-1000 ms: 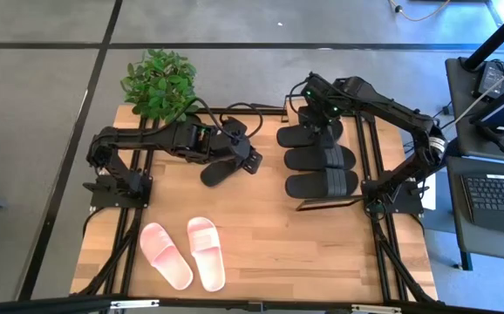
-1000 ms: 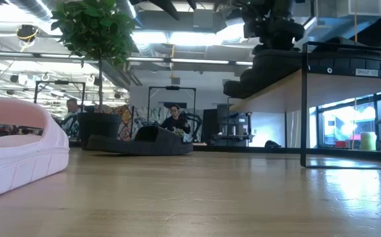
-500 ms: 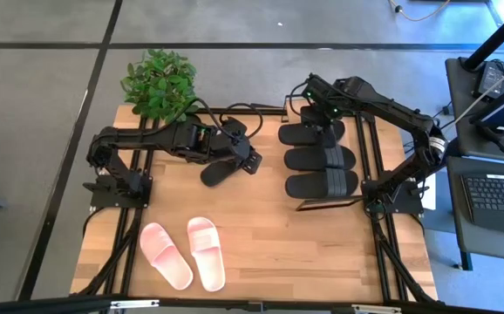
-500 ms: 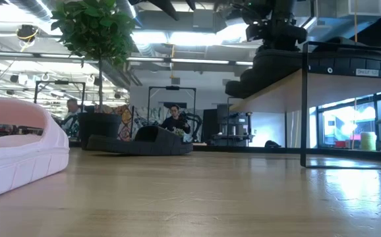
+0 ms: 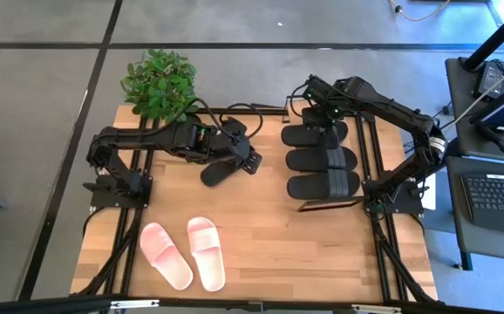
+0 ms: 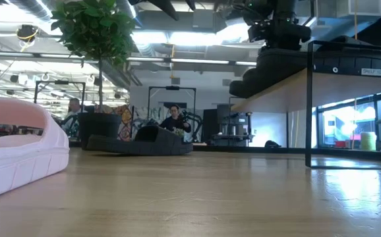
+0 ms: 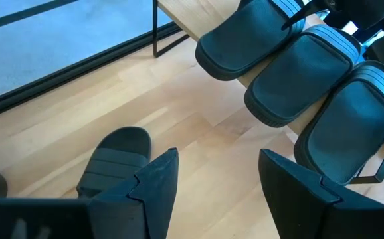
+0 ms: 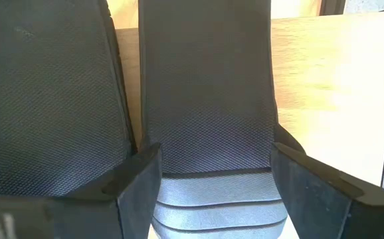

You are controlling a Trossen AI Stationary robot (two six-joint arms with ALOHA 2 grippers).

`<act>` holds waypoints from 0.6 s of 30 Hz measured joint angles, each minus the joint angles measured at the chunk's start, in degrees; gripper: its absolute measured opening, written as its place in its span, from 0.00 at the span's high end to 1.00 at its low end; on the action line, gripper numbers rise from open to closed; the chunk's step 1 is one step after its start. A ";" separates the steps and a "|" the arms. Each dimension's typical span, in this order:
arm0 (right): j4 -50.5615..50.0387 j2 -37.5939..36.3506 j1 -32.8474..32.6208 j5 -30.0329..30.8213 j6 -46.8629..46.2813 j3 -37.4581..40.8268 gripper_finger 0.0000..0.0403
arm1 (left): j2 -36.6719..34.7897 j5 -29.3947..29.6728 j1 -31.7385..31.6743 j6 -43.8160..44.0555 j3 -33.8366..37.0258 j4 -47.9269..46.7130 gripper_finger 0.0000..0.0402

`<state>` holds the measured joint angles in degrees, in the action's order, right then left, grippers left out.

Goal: Pick and place slides into the shelf
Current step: Put the black slide on the shelf

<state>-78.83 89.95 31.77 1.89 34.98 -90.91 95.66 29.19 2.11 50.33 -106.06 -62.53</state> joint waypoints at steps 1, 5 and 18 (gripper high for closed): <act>0.00 0.00 0.00 0.00 0.02 0.00 0.32 | 0.00 0.00 0.00 -0.01 0.00 -0.01 0.51; 0.02 0.00 -0.02 0.94 0.02 0.00 0.32 | 0.00 0.00 0.00 0.00 0.00 0.01 0.51; -0.72 -0.04 -0.02 1.53 0.04 0.02 0.32 | 0.00 0.00 0.02 0.02 0.00 0.01 0.51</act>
<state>-79.55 89.91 31.75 3.42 35.03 -90.89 95.66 29.19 2.13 50.35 -106.06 -62.52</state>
